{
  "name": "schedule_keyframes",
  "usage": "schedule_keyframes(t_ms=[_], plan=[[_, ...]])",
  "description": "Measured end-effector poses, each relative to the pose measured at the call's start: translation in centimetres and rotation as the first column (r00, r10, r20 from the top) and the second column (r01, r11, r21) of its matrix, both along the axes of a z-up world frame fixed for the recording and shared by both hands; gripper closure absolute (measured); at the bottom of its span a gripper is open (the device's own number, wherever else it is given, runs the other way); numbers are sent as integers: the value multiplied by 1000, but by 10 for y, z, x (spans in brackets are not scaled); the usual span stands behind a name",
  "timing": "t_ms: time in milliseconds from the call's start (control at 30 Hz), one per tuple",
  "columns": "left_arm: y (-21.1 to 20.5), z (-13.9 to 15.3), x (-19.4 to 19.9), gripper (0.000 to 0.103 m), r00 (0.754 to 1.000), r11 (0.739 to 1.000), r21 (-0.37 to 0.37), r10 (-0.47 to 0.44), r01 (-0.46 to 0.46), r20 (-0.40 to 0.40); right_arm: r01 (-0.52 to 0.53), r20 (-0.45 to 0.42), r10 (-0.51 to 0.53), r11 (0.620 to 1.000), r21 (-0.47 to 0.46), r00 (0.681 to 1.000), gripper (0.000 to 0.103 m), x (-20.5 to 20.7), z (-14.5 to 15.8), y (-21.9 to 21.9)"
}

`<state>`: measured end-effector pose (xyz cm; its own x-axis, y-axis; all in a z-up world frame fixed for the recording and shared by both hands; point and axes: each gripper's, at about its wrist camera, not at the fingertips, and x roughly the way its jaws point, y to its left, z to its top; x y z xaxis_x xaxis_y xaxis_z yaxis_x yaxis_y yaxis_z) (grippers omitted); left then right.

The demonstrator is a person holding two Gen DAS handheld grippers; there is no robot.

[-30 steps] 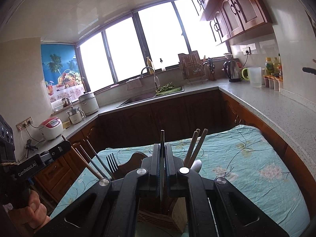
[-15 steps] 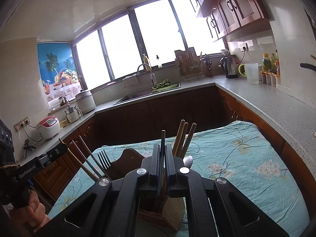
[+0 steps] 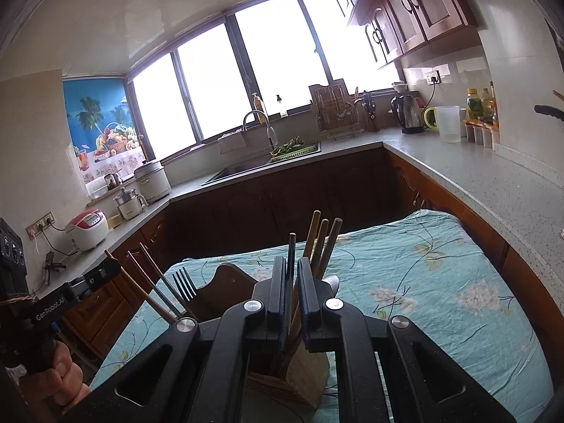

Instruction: Organize utensils

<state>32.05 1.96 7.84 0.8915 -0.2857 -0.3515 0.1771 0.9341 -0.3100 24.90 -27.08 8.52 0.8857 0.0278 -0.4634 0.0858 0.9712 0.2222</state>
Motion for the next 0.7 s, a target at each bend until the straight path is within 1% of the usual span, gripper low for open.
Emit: schedule_keyframes(t_ms=[33, 67, 133, 167, 200, 233, 333, 367, 400, 433, 467, 500, 533, 567, 600, 633, 700], plan=[[0, 0, -1, 99, 1000, 1000, -3, 2, -2, -1, 1, 0, -1, 1000, 3, 1000, 93, -1, 0, 0], [0, 1, -2, 96, 1000, 1000, -3, 5, -5, -2, 4, 1, -4, 1000, 5, 1000, 93, -1, 0, -1], [0, 2, -5, 89, 1000, 1000, -1, 7, -7, -1, 10, 5, -10, 1000, 9, 1000, 91, -4, 1, -2], [1, 3, -7, 83, 1000, 1000, 0, 11, -11, 2, 13, 8, -13, 1000, 11, 1000, 87, -5, 2, -3], [1, 3, -9, 80, 1000, 1000, 1, 17, -17, 6, 15, 12, -15, 1000, 12, 1000, 82, -7, 3, -3], [2, 4, -10, 79, 1000, 1000, 0, 18, -18, 5, 17, 18, -17, 1000, 12, 1000, 80, -9, 5, -3], [4, 7, -14, 78, 1000, 1000, -9, 18, -18, 4, 20, 42, -20, 1000, 19, 999, 79, -16, 10, -4], [5, 9, -17, 75, 1000, 1000, -7, 19, -19, 7, 21, 46, -22, 1000, 23, 999, 78, -18, 11, -4], [4, 10, -19, 67, 1000, 1000, -4, 23, -23, 7, 22, 49, -23, 999, 25, 999, 74, -20, 13, -4], [5, 11, -22, 61, 1000, 1000, -1, 29, -29, 7, 22, 53, -24, 999, 28, 998, 65, -22, 14, -5], [6, 11, -26, 48, 999, 999, 3, 40, -40, 8, 23, 57, -25, 999, 30, 998, 59, -25, 15, -5], [6, 12, -30, 35, 999, 999, 7, 53, -53, 10, 24, 62, -26, 999, 32, 998, 47, -28, 15, -5], [5, 12, -34, 30, 998, 998, 12, 65, -65, 10, 24, 68, -26, 999, 33, 997, 34, -31, 15, -4], [6, 12, -39, 25, 997, 997, 16, 72, -72, 10, 23, 74, -25, 999, 31, 997, 29, -35, 14, -4], [5, 11, -44, 25, 997, 997, 18, 74, -74, 10, 20, 77, -22, 999, 25, 997, 22, -39, 13, -2], [4, 10, -49, 24, 997, 997, 21, 73, -74, 9, 17, 76, -18, 1000, 18, 997, 21, -42, 11, -1], [2, 7, -59, 19, 997, 997, 29, 78, -78, 1, 6, 65, -7, 1000, 13, 998, 18, -48, 8, 3]])
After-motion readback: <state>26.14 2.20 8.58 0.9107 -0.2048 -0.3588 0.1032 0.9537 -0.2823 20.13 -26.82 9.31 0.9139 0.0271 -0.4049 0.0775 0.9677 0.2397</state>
